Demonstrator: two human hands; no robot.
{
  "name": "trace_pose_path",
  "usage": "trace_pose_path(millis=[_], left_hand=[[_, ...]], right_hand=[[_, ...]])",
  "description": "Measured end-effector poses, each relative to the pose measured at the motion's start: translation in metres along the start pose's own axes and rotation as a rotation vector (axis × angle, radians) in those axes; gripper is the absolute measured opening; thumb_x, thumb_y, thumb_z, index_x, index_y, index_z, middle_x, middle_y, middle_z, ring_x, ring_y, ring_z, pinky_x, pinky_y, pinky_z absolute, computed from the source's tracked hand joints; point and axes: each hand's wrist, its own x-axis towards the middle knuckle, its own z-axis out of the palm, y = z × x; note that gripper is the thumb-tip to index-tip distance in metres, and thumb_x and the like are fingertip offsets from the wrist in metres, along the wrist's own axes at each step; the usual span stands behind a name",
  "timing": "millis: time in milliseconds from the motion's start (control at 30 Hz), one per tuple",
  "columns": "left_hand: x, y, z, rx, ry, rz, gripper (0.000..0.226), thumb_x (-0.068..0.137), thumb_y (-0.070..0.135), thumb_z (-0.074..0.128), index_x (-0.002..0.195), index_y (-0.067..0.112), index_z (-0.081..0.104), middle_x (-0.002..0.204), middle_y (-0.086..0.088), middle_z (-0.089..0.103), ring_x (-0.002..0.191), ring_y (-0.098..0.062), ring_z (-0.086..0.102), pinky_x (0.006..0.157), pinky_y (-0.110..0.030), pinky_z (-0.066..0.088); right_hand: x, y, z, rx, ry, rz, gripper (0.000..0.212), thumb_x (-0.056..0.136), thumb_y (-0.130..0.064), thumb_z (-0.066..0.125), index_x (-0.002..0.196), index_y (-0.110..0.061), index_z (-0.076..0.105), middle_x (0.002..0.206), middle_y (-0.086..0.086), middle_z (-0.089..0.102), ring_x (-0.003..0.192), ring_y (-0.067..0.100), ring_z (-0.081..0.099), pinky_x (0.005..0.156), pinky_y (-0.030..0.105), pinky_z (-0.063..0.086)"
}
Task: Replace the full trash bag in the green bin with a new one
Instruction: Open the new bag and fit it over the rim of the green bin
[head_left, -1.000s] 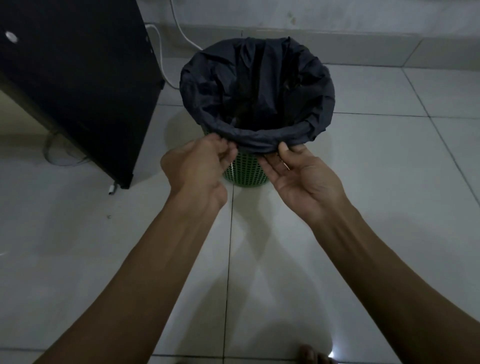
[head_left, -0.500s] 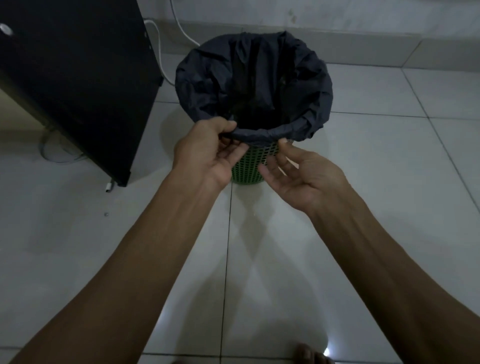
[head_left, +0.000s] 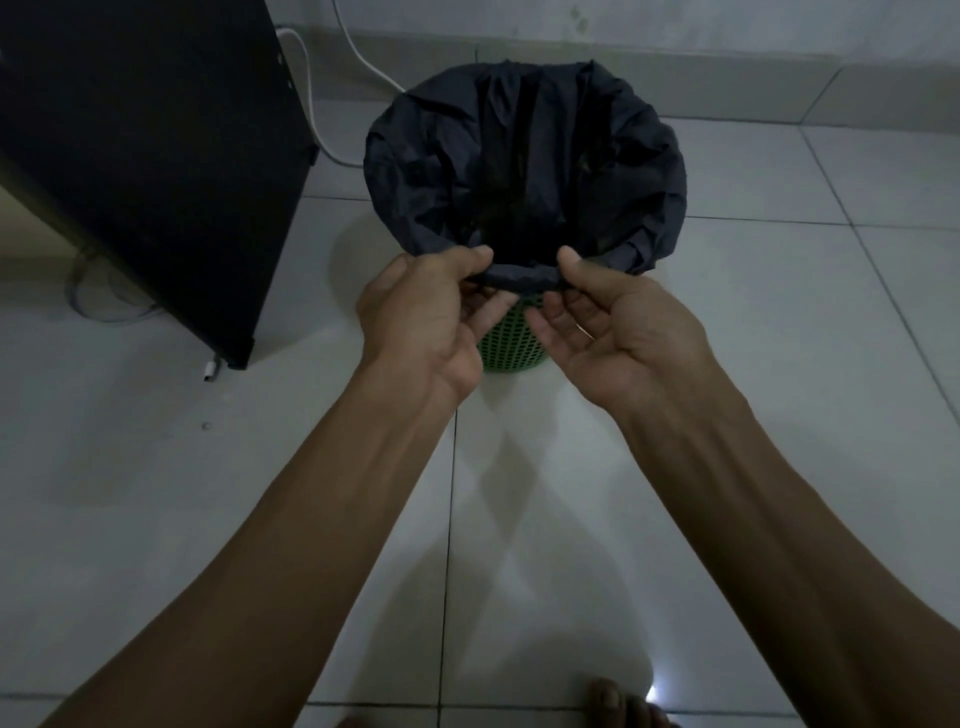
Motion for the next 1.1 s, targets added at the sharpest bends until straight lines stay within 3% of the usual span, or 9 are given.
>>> trace_pose_path(millis=[167, 233, 300, 433, 600, 700, 867, 967, 1100], left_hand=[[-0.004, -0.005, -0.003, 0.087, 0.093, -0.036, 0.014, 0.076, 0.007, 0.077, 0.087, 0.005, 0.068, 0.063, -0.002, 0.065, 0.052, -0.009, 0.061, 0.061, -0.024, 0.058], [-0.002, -0.003, -0.004, 0.120, 0.094, -0.083, 0.014, 0.076, 0.010, 0.076, 0.086, 0.007, 0.067, 0.057, 0.000, 0.062, 0.051, -0.010, 0.059, 0.059, -0.022, 0.057], [-0.001, 0.001, -0.003, 0.121, 0.076, -0.152, 0.011, 0.080, 0.010, 0.072, 0.088, 0.007, 0.064, 0.062, -0.002, 0.060, 0.056, -0.011, 0.057, 0.055, -0.020, 0.054], [-0.003, 0.007, 0.000, 0.013, 0.061, -0.254, 0.013, 0.086, 0.006, 0.064, 0.074, 0.008, 0.059, 0.072, -0.005, 0.056, 0.066, -0.013, 0.056, 0.070, -0.024, 0.053], [-0.006, 0.007, -0.001, -0.151, 0.012, -0.271, 0.002, 0.087, 0.001, 0.063, 0.086, 0.003, 0.061, 0.075, -0.008, 0.060, 0.074, -0.015, 0.060, 0.076, -0.030, 0.056], [-0.006, 0.010, -0.003, -0.173, -0.016, -0.299, 0.003, 0.088, 0.002, 0.062, 0.087, 0.000, 0.062, 0.076, -0.009, 0.059, 0.073, -0.016, 0.060, 0.072, -0.032, 0.055], [0.004, 0.023, -0.010, -0.141, -0.029, -0.322, 0.008, 0.085, 0.006, 0.067, 0.087, 0.001, 0.061, 0.087, -0.009, 0.057, 0.082, -0.019, 0.059, 0.078, -0.036, 0.056], [0.012, 0.035, -0.014, -0.031, -0.013, -0.259, 0.008, 0.086, 0.007, 0.066, 0.088, 0.001, 0.062, 0.089, -0.011, 0.055, 0.080, -0.019, 0.058, 0.070, -0.034, 0.059], [0.031, 0.055, -0.024, 0.075, -0.016, -0.153, 0.006, 0.089, 0.004, 0.062, 0.084, 0.001, 0.061, 0.088, -0.012, 0.058, 0.074, -0.018, 0.060, 0.057, -0.025, 0.057]], right_hand=[[0.004, -0.001, -0.004, 0.034, -0.017, -0.031, 0.009, 0.083, -0.004, 0.070, 0.077, -0.008, 0.064, 0.054, 0.002, 0.061, 0.057, 0.014, 0.058, 0.081, 0.035, 0.058], [0.005, 0.000, -0.005, 0.018, -0.023, -0.029, 0.008, 0.082, -0.004, 0.070, 0.078, -0.008, 0.065, 0.053, 0.002, 0.062, 0.057, 0.014, 0.059, 0.079, 0.034, 0.059], [0.006, 0.000, -0.006, -0.015, -0.022, -0.024, 0.008, 0.081, -0.007, 0.072, 0.079, -0.010, 0.065, 0.054, 0.000, 0.062, 0.058, 0.013, 0.059, 0.081, 0.033, 0.058], [0.004, 0.001, -0.009, -0.071, -0.058, -0.028, 0.009, 0.080, -0.013, 0.074, 0.080, -0.015, 0.065, 0.060, -0.003, 0.064, 0.062, 0.011, 0.061, 0.081, 0.031, 0.057], [0.004, 0.004, -0.010, -0.042, -0.064, -0.048, 0.007, 0.082, -0.015, 0.073, 0.083, -0.013, 0.066, 0.065, -0.002, 0.067, 0.072, 0.014, 0.064, 0.086, 0.032, 0.055], [0.002, 0.005, -0.009, -0.009, -0.087, -0.040, 0.006, 0.083, -0.014, 0.072, 0.085, -0.012, 0.066, 0.064, -0.001, 0.067, 0.074, 0.015, 0.065, 0.087, 0.032, 0.055], [-0.001, 0.003, -0.013, -0.112, -0.067, -0.018, 0.013, 0.079, -0.022, 0.076, 0.083, -0.013, 0.066, 0.072, 0.002, 0.066, 0.072, 0.017, 0.065, 0.076, 0.031, 0.058], [0.003, -0.004, -0.023, -0.102, 0.011, -0.049, 0.028, 0.076, -0.031, 0.078, 0.092, -0.011, 0.066, 0.085, 0.005, 0.067, 0.077, 0.020, 0.065, 0.077, 0.033, 0.059], [0.004, -0.018, -0.032, -0.017, 0.036, -0.070, 0.028, 0.078, -0.031, 0.077, 0.094, -0.011, 0.066, 0.096, 0.008, 0.069, 0.091, 0.024, 0.068, 0.083, 0.039, 0.058]])
